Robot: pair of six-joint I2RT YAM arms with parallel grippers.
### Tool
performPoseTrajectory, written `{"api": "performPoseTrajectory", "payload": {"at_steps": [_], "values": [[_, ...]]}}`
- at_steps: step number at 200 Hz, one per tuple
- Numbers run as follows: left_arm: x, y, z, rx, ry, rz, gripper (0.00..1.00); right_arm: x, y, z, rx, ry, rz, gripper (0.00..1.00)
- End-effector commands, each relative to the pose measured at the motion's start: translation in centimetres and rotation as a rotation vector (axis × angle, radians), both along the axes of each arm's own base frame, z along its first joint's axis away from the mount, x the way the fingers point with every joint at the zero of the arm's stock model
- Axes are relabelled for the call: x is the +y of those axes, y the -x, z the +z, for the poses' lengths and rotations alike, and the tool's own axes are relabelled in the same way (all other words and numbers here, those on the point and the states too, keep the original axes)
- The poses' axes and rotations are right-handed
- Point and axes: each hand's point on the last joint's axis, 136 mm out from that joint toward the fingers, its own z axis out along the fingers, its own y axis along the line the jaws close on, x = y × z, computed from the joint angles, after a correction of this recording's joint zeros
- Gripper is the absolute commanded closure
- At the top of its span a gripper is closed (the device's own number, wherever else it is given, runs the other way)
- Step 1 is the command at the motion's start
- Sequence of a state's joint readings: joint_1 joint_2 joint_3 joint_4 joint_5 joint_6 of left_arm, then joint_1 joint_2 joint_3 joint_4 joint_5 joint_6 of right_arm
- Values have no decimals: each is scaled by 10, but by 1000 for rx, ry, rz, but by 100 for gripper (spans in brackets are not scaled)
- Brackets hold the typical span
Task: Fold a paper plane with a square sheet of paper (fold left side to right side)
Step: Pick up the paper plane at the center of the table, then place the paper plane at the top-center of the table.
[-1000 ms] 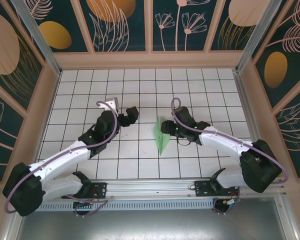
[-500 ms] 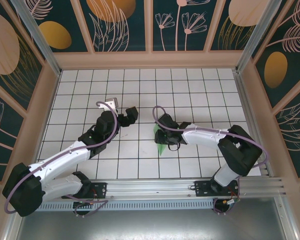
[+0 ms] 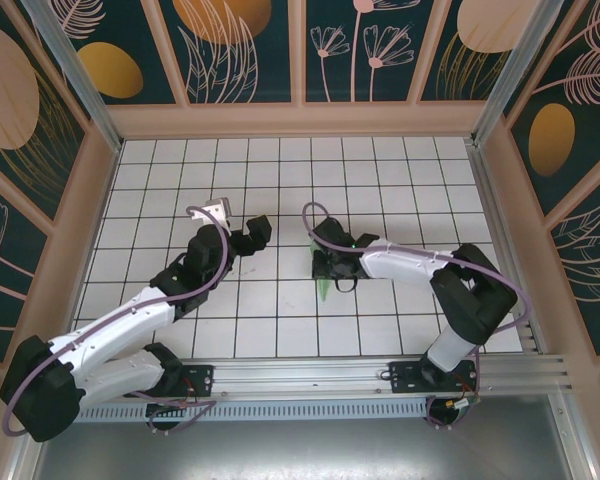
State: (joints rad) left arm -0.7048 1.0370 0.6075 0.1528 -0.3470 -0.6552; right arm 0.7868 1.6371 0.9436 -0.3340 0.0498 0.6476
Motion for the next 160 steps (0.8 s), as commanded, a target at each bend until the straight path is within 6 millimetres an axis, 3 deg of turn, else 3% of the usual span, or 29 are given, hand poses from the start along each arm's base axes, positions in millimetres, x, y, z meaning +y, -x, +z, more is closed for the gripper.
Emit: {"api": "performPoseTrajectory", "payload": {"at_steps": [1,29,54,58,69,102,160], "values": [[6,4,-1,-6,-39,-3,2,-9,-39,20,-47,19,6,97],[0,6,-2,-2,-62,-50,1,-22,-97,32,-74,57,-8,97],[-1,9,-7,13,-75,-65,2,-24,-130,25,-56,124,8,98],[-1,9,-7,14,-75,-68,1,-36,-141,23,-50,134,-17,98],[-1,10,-8,18,-76,-72,1,-39,-154,20,-48,146,-13,98],[-1,12,-12,28,-93,-83,1,-41,-169,1,3,158,25,98],[-1,12,-13,33,-102,-86,1,-37,-162,-23,71,146,54,97]]}}
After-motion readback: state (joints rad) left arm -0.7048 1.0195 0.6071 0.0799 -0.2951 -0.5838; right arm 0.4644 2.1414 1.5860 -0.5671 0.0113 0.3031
